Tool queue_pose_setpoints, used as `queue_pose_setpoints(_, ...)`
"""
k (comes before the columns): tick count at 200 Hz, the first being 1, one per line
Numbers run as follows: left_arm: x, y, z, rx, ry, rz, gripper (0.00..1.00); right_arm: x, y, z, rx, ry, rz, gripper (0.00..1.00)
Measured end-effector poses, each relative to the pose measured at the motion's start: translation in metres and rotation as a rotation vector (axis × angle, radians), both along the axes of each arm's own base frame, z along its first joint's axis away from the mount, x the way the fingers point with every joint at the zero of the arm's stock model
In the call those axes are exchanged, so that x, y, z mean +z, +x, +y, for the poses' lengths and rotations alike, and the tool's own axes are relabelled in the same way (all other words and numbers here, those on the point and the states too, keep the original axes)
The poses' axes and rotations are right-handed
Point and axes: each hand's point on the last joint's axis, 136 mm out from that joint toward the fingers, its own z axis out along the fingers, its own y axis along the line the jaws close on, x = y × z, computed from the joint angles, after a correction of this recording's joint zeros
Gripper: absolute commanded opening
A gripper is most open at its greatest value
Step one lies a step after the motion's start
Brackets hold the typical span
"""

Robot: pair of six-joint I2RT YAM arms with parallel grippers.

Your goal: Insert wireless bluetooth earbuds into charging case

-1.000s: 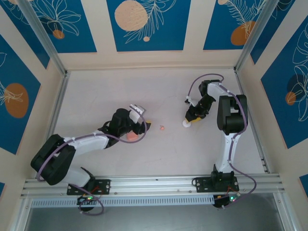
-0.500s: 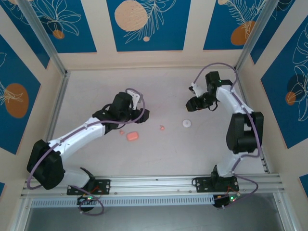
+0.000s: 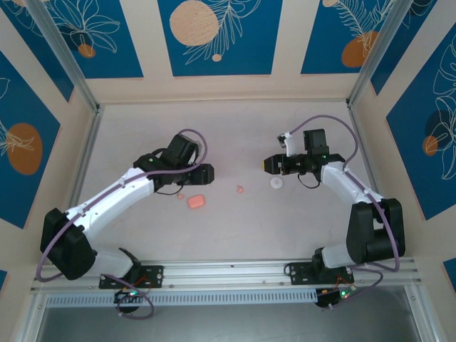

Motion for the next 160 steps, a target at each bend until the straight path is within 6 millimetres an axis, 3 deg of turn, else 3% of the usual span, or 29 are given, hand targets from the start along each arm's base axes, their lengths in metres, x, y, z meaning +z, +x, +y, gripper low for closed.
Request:
queue_pose_setpoints(57,-0.022,-0.017,0.002,0.131,0.019,0.129,0.84,0.023,-0.026,0.023,0.063,0.068,-0.098,0.51)
queue_pose_setpoints(123,-0.053,-0.028,0.008,0.248,0.120,0.274,0.89,0.025,-0.035,0.025,0.077,0.071,-0.120,0.51)
queue_pose_setpoints(160,-0.067,-0.034,0.017,0.309,0.200,0.343,0.86,0.022,-0.038,0.029,0.091,0.069,-0.116,0.51)
